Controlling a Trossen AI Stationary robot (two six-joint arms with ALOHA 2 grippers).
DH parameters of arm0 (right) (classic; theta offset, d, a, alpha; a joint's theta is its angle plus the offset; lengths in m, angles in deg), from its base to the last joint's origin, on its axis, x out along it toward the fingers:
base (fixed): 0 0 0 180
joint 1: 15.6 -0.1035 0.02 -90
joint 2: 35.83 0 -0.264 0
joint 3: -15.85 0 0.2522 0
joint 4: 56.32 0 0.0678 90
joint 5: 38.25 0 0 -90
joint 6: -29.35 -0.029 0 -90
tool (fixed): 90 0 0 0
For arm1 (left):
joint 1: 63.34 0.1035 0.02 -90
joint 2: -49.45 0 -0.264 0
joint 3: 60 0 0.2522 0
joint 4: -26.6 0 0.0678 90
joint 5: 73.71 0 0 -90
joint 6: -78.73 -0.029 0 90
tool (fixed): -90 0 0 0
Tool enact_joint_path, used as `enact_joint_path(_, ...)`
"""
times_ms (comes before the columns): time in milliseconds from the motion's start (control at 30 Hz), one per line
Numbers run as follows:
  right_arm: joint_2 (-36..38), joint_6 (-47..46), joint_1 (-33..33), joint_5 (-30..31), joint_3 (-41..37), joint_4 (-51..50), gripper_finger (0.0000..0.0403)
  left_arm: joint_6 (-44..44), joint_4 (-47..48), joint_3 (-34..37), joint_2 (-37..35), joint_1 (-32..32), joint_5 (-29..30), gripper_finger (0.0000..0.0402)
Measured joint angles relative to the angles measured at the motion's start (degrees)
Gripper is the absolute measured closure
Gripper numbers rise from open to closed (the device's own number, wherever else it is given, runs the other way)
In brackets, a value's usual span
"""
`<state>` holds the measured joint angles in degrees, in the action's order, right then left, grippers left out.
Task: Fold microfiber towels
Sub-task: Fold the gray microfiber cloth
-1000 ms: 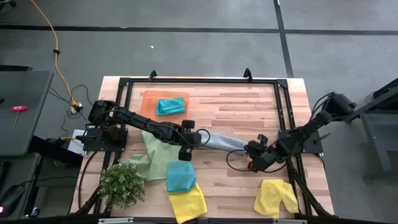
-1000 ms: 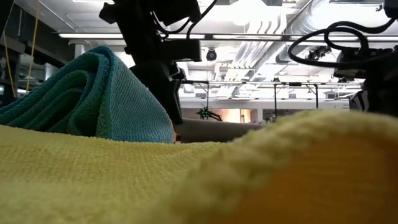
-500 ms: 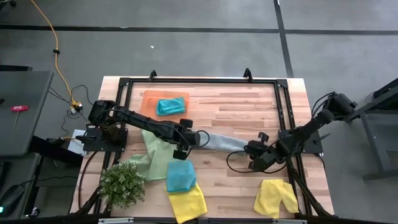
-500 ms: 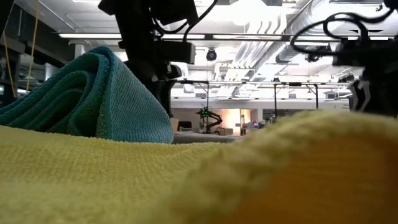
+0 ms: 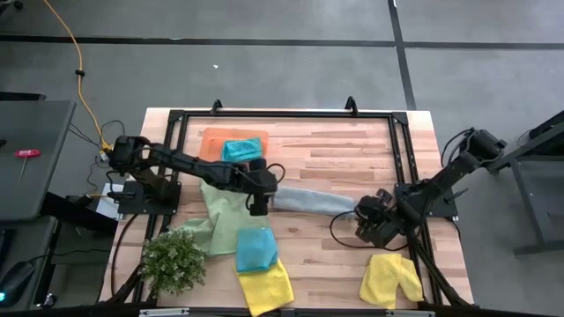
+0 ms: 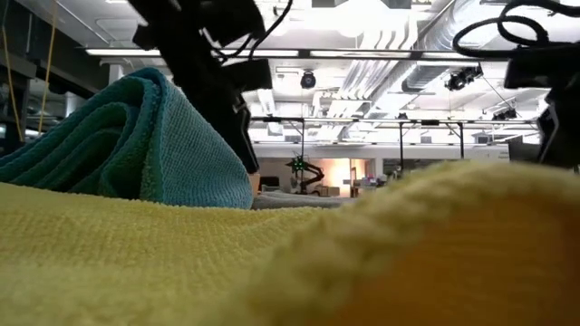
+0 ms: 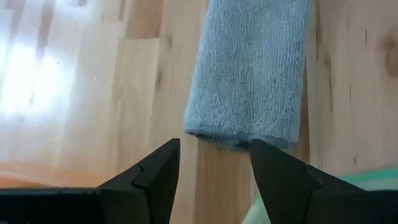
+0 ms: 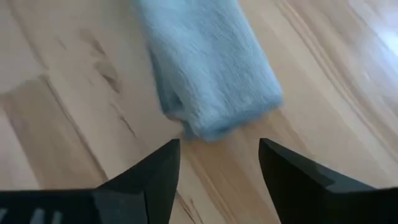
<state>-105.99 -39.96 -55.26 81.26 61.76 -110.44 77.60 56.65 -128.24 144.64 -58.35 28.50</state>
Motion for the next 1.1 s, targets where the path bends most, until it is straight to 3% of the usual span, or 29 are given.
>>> enact_joint_path(267, 3.8, -26.8, -0.9, 4.4, -0.9, -11.7, 0.0192, 2.9, -16.5, 6.2, -0.3, 0.0, 0.2, 0.0217)
enact_joint_path(400, 7.9, -35.5, -2.5, 5.7, -3.6, -9.7, 0.0192, 5.6, -18.0, 7.0, -0.2, -0.1, 0.1, 0.0217)
enact_joint_path(633, 14.9, -37.0, -2.0, 4.9, -15.4, 12.7, 0.0192, 5.7, -16.5, 7.0, 0.0, -0.1, -6.4, 0.0218)
enact_joint_path(900, 16.0, -33.9, 1.8, 6.4, -25.9, 34.3, 0.0192, 5.5, -11.2, 6.9, 0.0, 0.0, -3.9, 0.0218)
enact_joint_path(1100, 14.9, -29.9, 5.3, 5.6, -28.4, 44.9, 0.0192, 5.4, -7.8, 6.9, 0.0, 0.0, 0.9, 0.0218)
